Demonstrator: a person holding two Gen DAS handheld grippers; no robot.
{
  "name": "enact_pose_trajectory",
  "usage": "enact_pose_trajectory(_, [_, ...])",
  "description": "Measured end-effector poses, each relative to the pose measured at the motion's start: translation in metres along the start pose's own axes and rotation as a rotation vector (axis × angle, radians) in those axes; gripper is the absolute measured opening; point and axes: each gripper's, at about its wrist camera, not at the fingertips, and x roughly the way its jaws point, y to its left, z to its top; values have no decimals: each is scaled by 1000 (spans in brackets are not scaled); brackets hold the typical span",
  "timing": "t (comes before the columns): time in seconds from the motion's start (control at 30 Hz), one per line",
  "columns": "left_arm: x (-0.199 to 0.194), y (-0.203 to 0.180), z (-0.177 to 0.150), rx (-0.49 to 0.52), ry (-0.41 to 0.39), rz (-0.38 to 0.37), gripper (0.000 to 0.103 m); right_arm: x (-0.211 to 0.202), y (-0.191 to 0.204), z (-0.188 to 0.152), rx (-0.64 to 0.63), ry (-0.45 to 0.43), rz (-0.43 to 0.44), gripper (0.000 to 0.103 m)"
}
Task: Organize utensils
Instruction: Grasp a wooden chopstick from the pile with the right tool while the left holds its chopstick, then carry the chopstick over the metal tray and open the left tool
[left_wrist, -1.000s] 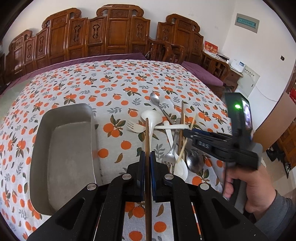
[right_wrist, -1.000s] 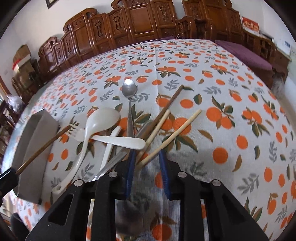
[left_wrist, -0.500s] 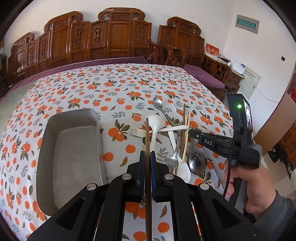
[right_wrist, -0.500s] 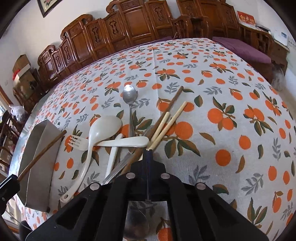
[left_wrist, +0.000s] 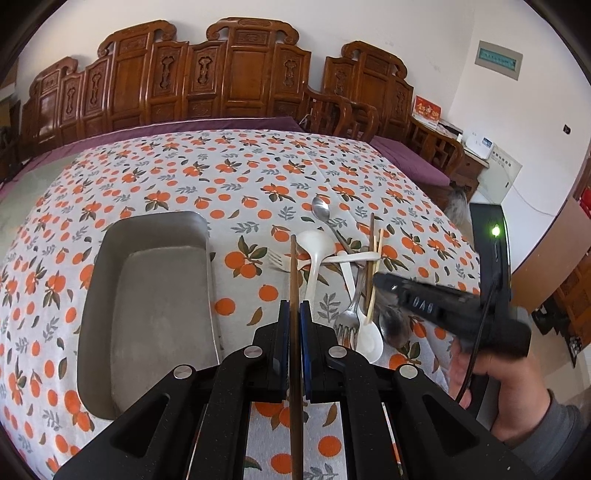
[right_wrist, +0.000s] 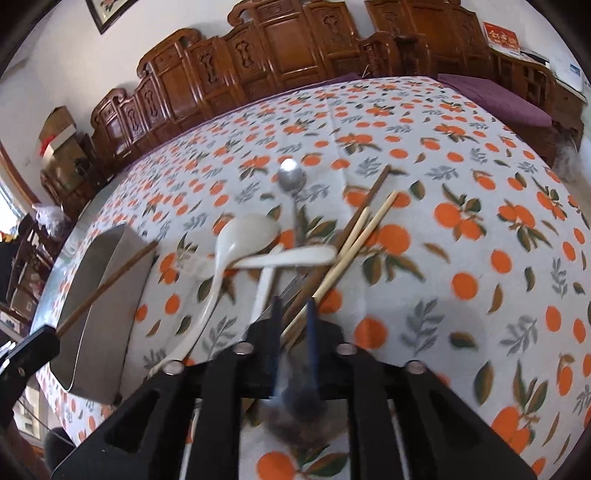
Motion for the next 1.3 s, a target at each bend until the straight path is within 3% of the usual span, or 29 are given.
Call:
enact_pose_trajectory(0.27, [-13,2,-6,-10,-17,-16,4,10,13,-8,-10,39,-19,30])
enact_pose_trajectory(0.37, [-16,4,-7,-15,-21,-18,4,10,9,-7,17,41,-25,17])
enact_pose_trajectory(0.53, [-18,6,-6,-18,-24,-16,4,5,-8,-6,89,35,8,6])
enact_pose_trajectory(0.67, [-17,8,-5,-21,-26,-11,4,-3,-16,-5,115,22,20,6])
enact_pose_trajectory(1.3, [-32,44,8,-46,-57,48,4,-51,-20,11,50,-140,-21,6])
